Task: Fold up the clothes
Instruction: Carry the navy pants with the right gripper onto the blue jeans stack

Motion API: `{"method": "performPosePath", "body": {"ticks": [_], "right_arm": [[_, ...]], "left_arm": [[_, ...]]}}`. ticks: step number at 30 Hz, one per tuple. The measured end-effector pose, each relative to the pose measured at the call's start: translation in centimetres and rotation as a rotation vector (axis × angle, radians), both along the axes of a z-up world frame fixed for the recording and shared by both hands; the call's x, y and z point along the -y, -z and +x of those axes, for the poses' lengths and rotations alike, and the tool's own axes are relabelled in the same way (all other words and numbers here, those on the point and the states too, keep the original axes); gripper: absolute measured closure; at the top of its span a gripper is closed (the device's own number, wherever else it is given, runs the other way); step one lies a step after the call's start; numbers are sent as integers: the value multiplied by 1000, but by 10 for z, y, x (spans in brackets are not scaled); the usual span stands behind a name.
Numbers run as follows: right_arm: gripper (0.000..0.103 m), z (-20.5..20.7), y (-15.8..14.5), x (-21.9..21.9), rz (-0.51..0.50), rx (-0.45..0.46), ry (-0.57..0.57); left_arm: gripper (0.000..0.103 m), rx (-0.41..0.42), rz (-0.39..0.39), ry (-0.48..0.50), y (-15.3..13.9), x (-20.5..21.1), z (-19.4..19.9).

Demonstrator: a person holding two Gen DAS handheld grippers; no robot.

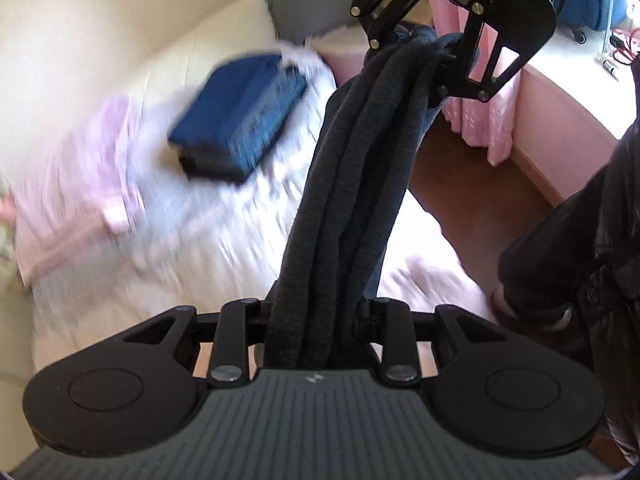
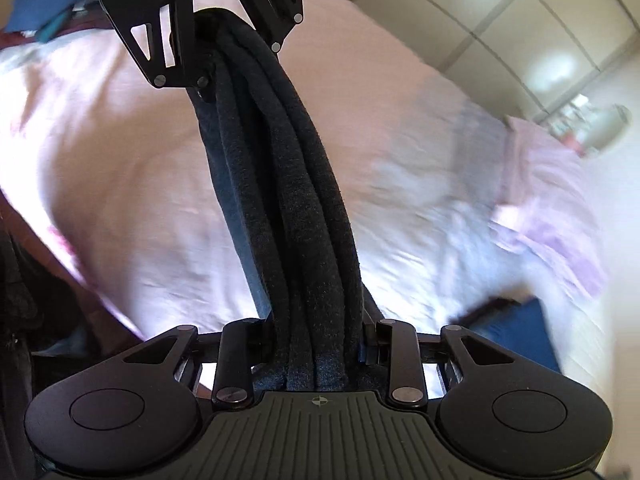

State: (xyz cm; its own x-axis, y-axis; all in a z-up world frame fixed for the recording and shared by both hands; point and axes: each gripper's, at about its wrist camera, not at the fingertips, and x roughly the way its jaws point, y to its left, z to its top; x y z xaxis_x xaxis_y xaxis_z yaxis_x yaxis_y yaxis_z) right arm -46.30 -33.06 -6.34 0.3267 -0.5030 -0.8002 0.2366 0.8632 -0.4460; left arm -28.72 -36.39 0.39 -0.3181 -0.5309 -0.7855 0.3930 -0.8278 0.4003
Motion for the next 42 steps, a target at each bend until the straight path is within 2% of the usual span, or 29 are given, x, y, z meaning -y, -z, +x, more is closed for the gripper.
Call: {"method": "performPosePath", "body": {"ticks": [7,10,13,17,19,20,22,24,25,26,27,29,31,35,40,42], "right_arm": [[72,-77,-47,111,-194,-8,141],[72,-116,-52,184,-290,-15,159],[72,-156,-45,272,-353,-17,139],[72,-203,-19,380,-443,-20,114],[72,-222,2,426,-492,-23,106],[72,-230,19,443,-514,-25,104],[70,-241,63,469,-496,-39,102],[69,-249,114,483,-400,-82,77],[64,-252,138,484,-367,-109,50],[60,-254,156,481,-376,-126,21],[55,-257,165,476,-406,-122,1],[52,-263,169,469,-444,-90,-14],[52,-269,163,470,-431,-66,-13],[52,-274,149,478,-407,-81,-30],[52,-290,121,463,-415,-65,1],[52,-294,126,457,-399,-71,6]], "left_arm": [[75,12,-246,103,-18,137,-100],[75,37,-340,104,-11,210,-148],[75,59,-410,74,0,289,-195],[74,84,-507,47,39,378,-241],[73,97,-539,32,76,411,-258],[72,116,-520,33,103,421,-265],[69,173,-461,58,161,434,-279],[62,252,-406,113,217,434,-288],[65,283,-437,126,236,429,-290],[64,280,-475,118,242,426,-289],[63,254,-479,93,239,425,-285],[52,215,-477,54,231,422,-278],[49,204,-468,40,222,420,-272],[62,203,-435,36,216,422,-276],[70,204,-413,30,220,411,-290],[71,212,-413,35,225,403,-295]]}}
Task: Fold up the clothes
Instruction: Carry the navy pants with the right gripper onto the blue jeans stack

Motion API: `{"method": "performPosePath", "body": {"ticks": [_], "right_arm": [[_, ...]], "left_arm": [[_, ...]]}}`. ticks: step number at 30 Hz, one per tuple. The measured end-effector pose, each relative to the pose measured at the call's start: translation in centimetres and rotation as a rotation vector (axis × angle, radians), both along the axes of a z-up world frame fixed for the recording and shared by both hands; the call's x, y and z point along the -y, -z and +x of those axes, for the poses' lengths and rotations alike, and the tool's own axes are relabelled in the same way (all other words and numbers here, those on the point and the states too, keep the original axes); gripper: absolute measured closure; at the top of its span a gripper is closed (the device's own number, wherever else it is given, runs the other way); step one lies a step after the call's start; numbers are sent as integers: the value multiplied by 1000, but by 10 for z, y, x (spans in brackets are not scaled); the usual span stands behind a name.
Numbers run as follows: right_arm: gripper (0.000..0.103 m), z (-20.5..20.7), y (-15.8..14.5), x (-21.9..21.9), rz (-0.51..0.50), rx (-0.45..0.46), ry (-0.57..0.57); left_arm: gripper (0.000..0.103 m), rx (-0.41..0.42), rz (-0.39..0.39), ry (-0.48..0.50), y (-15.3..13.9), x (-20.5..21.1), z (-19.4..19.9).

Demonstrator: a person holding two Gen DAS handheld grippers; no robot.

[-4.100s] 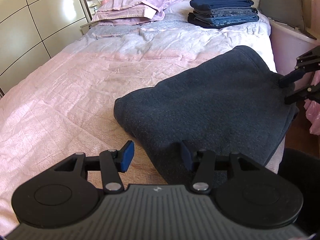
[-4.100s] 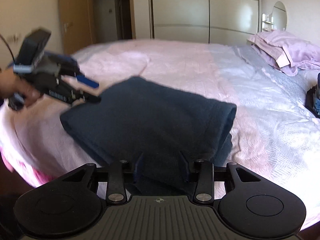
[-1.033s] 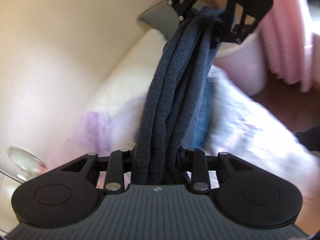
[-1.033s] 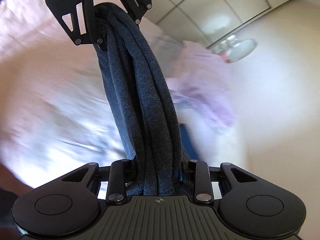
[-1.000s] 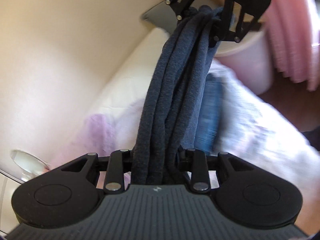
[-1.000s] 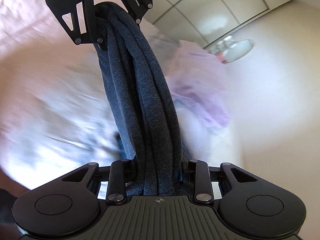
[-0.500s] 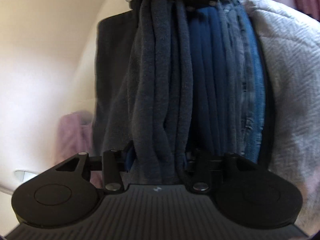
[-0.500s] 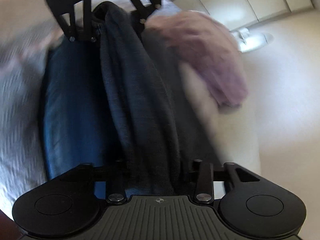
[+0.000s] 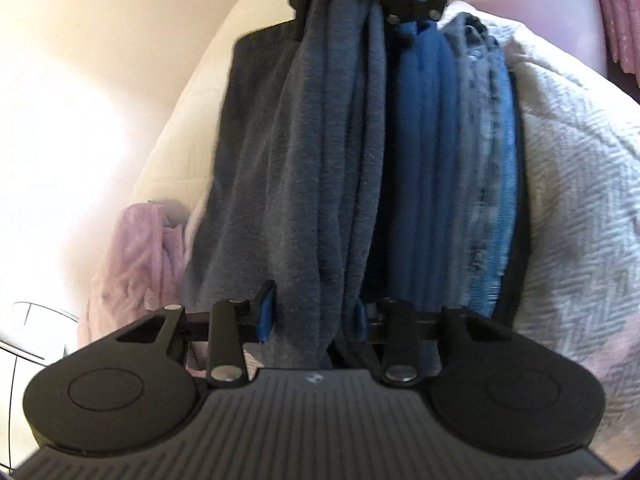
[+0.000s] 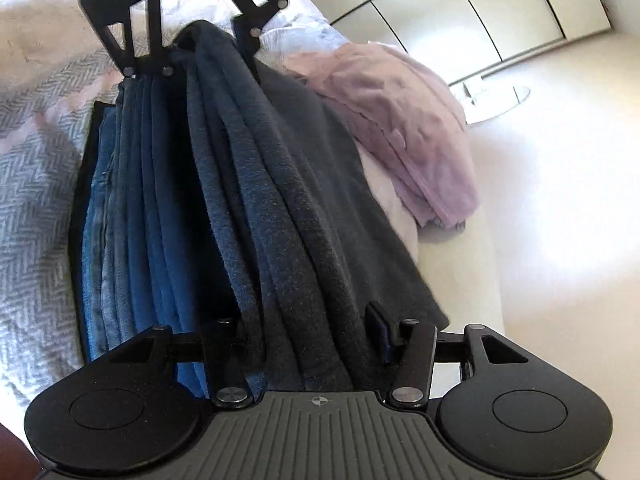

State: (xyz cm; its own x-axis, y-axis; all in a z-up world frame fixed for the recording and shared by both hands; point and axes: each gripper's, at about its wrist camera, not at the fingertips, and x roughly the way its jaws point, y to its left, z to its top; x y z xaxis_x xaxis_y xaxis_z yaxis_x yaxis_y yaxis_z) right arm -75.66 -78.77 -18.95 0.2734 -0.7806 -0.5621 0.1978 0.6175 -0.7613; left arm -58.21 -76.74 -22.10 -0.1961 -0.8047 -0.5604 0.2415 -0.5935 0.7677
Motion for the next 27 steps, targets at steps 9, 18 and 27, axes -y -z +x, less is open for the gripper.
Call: {"method": "performPosePath", "body": {"ticks": [9,18,27], "right_arm": [[51,-12,6,-17,17,-11,8],[51,-8,26,-21,37,6,1],[44,12,16,-9,1,-74,7]], "left_arm": [[75,15,-4,-33,6,-5,-1],[76,24,-24,-63,13,-11,-12],[69,44,21,-35,-5,-8,-15]]}}
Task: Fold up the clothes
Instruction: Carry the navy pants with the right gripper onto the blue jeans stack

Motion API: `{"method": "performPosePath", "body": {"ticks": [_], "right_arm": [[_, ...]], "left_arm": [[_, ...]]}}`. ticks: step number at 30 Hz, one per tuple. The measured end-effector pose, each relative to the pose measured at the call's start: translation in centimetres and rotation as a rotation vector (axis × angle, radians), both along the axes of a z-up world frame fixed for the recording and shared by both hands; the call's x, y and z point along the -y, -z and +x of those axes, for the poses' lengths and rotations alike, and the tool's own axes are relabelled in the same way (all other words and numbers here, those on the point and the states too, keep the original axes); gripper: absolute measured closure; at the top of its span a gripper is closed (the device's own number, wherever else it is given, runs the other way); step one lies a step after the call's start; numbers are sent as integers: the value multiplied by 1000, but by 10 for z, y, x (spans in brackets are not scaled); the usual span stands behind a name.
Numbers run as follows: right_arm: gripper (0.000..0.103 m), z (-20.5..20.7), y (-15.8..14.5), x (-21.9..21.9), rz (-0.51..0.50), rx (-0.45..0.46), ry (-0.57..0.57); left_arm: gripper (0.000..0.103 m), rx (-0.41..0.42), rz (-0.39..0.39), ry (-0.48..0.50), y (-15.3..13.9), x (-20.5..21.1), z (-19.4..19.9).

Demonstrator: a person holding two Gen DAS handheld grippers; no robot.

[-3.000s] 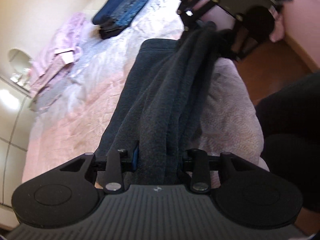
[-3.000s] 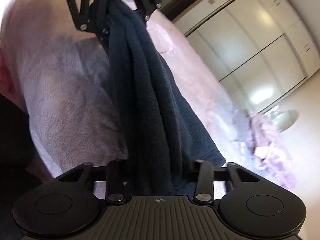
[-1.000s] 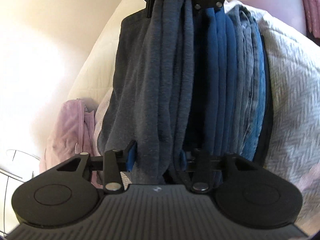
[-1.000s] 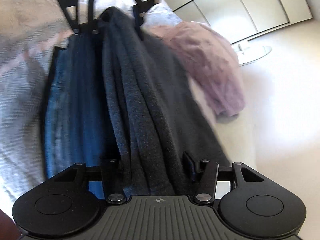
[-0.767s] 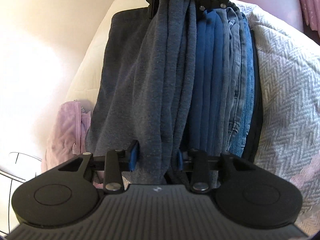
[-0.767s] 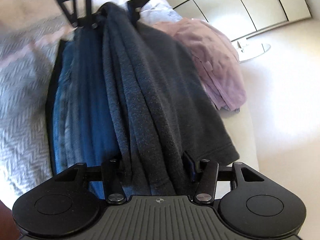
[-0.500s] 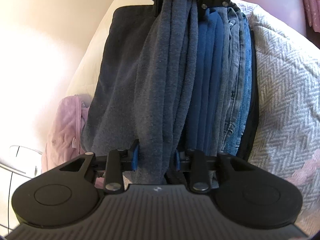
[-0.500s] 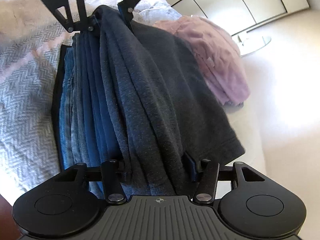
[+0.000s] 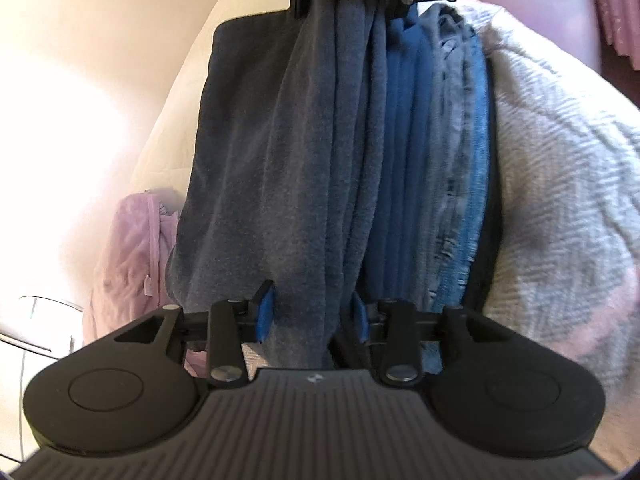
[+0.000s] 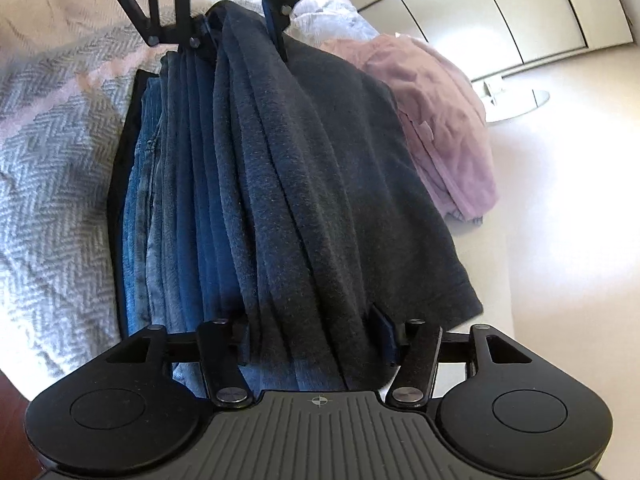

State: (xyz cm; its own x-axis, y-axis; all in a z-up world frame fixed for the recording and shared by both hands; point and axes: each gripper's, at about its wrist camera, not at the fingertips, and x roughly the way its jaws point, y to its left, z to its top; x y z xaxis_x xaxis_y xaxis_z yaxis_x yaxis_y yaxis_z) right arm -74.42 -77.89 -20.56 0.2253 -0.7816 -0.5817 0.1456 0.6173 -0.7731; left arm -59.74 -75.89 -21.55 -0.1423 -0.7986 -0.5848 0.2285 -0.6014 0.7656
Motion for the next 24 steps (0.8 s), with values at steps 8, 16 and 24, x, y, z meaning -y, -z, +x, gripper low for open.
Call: {"method": "performPosePath", "body": {"ticks": [8,16,24], "right_arm": [[40,4,-43,-43,100,180,163],[40,12,-77,-36,186,493,300],[40,-6,-36,1,265,472,385]], "left_arm": [[66,-169,34,-45,-46,-14,33],[66,-376,141,-270,-54,35,46],[73,-368,210,-276,-37,35,30]]}}
